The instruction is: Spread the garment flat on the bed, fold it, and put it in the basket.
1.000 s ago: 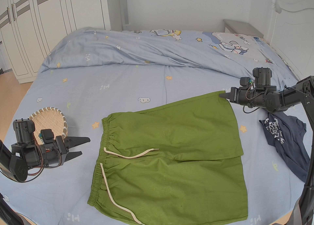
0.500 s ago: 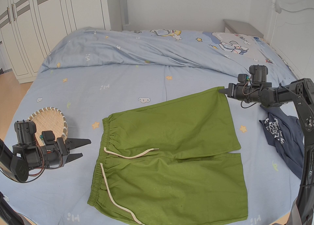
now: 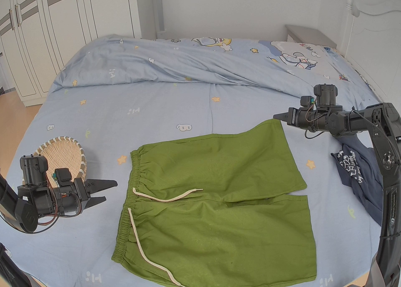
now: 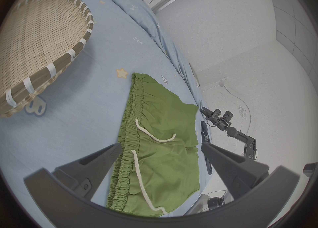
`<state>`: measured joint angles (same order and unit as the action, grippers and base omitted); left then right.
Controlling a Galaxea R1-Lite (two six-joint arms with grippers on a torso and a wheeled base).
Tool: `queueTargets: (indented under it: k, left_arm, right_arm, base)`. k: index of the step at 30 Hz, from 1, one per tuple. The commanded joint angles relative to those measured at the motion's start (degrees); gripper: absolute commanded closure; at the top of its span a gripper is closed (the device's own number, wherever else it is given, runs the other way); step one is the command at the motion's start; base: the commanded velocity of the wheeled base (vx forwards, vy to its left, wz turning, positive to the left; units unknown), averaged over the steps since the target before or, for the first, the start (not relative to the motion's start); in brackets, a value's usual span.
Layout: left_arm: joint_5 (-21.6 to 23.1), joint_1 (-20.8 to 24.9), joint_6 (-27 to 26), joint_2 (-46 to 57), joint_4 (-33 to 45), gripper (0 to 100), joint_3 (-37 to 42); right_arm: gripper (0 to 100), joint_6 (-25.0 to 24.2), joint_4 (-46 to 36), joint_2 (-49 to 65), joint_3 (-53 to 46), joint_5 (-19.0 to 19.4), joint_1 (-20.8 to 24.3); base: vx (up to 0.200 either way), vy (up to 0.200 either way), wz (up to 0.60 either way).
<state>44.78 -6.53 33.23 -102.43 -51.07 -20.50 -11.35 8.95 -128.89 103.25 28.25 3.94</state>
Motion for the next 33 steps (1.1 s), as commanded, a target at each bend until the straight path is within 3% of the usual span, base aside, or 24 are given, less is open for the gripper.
queueTargets:
  k: [1, 10, 11, 18, 20, 22, 27, 33]
  left_arm:
    - [0.0, -0.1, 0.0, -0.3, 0.0, 0, 0.0]
    - [0.0, -0.4, 0.1, -0.2, 0.0, 0, -0.1]
    - [0.8, -1.4, 0.2, -0.2, 0.3, 0, -0.2]
    - [9.4, -6.6, -2.6, -0.1, 0.5, 0, 0.5]
    - [9.9, -7.2, -3.9, -0.4, 0.6, 0, 0.5]
    - [10.1, -8.2, -8.0, -3.0, 0.8, 0, 0.7]
    - [10.2, -9.6, -15.4, -7.9, 0.9, 0, 2.0]
    - [10.1, -8.7, -17.0, -9.7, 0.9, 0, 3.6]
  right_arm:
    - [0, -0.1, -0.1, -0.4, 0.3, 0.0, -0.2]
    - [0, -0.2, -0.3, 2.6, -2.5, -0.4, -1.6]
    - [0, 0.1, 0.1, 8.0, -11.1, 0.1, -2.2]
    - [0, 1.6, 6.3, 27.6, -47.0, 0.8, -2.5]
    - [0, 1.9, 9.1, 30.7, -53.4, 1.4, -2.5]
    - [0, 1.9, 13.8, 38.0, -67.1, 1.7, -2.1]
    - [0, 2.0, 14.6, 48.5, -83.3, 1.7, -1.2]
    - [0, 1.6, 14.5, 53.7, -91.7, 1.7, -1.4]
  base:
    - [0.0, 0.0, 0.0]
    - [0.0, 0.0, 0.0]
    - [0.0, 0.0, 0.0]
    - [0.0, 0.0, 0.0]
    - [0.0, 0.0, 0.0]
    - [0.0, 0.0, 0.0]
    - [0.0, 0.0, 0.0]
    - [0.0, 0.0, 0.0]
